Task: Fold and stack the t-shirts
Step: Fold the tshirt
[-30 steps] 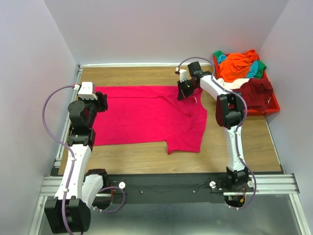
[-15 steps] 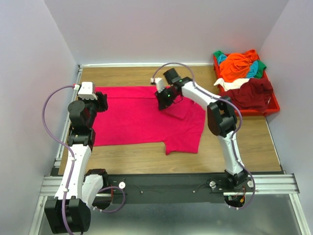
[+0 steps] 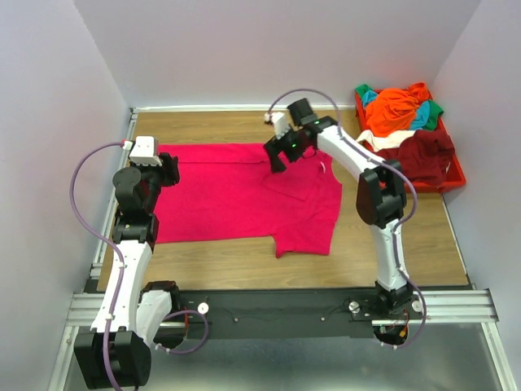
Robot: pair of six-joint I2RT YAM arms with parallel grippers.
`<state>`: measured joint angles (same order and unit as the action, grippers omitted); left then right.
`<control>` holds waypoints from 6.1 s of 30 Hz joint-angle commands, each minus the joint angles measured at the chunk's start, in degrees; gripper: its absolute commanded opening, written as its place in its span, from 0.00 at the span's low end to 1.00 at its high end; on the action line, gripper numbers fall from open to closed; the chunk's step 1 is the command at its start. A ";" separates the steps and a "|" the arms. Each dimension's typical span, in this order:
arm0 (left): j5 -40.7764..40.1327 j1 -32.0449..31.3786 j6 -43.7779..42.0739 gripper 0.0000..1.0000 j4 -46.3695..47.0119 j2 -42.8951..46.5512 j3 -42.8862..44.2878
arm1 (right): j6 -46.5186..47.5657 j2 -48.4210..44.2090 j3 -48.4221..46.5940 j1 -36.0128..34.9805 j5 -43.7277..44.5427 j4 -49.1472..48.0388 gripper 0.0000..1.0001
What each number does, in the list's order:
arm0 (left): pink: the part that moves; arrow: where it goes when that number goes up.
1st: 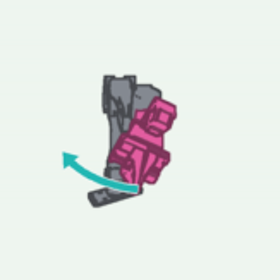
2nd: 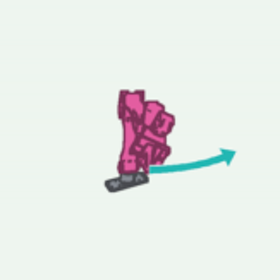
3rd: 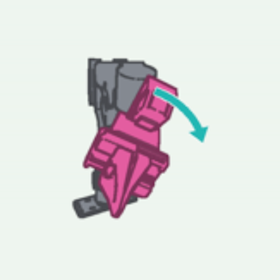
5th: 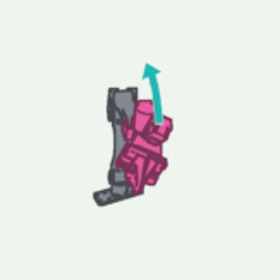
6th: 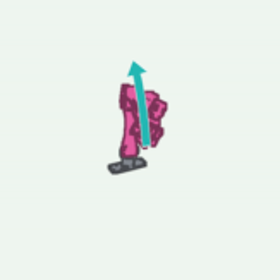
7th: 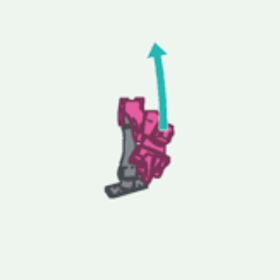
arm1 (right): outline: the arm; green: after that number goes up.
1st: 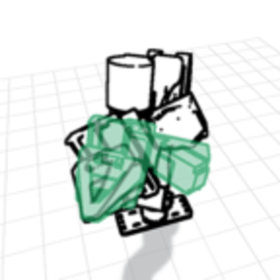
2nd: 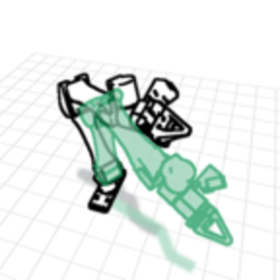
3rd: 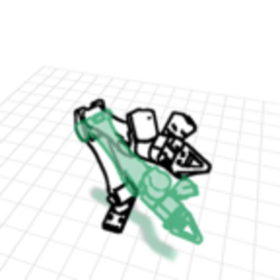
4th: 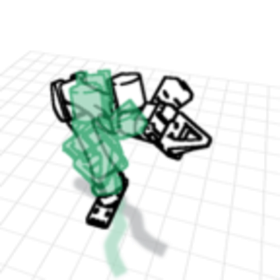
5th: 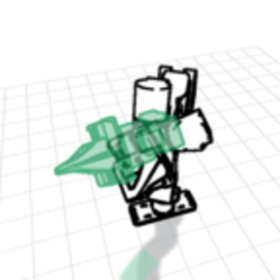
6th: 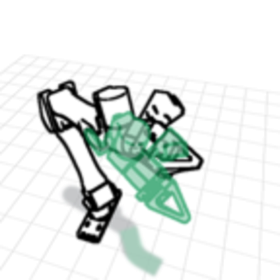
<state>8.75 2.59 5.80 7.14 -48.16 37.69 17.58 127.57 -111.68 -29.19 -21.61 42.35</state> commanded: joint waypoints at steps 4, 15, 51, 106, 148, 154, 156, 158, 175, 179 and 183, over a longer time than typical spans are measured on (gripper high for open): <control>-0.41 -0.22 -0.27 0.59 0.25 0.96 -0.16 | -6.06 3.56 -4.77 13.10 5.60 -0.16 1.00; 0.04 -0.22 -0.27 0.59 0.42 0.35 -0.16 | -7.30 10.94 -6.97 18.38 10.35 -0.60 0.99; 1.61 -0.04 6.06 0.97 0.60 -6.33 -0.87 | 4.11 11.94 -18.89 18.73 13.14 -12.99 1.00; 2.50 -5.05 3.07 0.85 -2.39 -0.71 -1.04 | 13.29 -16.23 23.38 5.99 13.50 -14.22 0.70; 3.73 -5.40 2.90 0.84 -1.77 -2.55 -0.87 | 73.82 -9.36 24.05 16.36 -8.01 3.80 0.47; 3.73 -5.40 2.81 0.84 -1.78 -2.73 -0.87 | 73.21 -8.48 23.61 16.44 -8.89 1.86 0.51; 3.81 -5.40 2.81 0.84 -1.77 -2.90 -0.78 | 73.12 -8.48 23.61 16.36 -9.07 1.34 0.51; 3.81 -5.40 2.72 0.84 -1.77 -3.08 -0.78 | 73.12 -8.39 23.79 16.36 -9.51 0.98 0.51; 4.52 -5.40 2.81 0.84 -1.69 -4.49 -0.60 | 73.65 -8.92 26.42 15.39 -10.03 -3.06 0.41; 4.60 -5.40 2.81 0.84 -1.69 -4.75 -0.60 | 74.26 -9.62 27.21 15.30 -10.04 -3.06 0.31; 4.61 -5.40 2.72 0.84 -1.69 -5.01 -0.60 | 74.44 -11.63 28.53 15.30 -9.77 -3.06 0.17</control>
<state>11.77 -2.39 9.30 4.97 -52.84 36.93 90.89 118.06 -84.75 -13.54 -30.26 39.77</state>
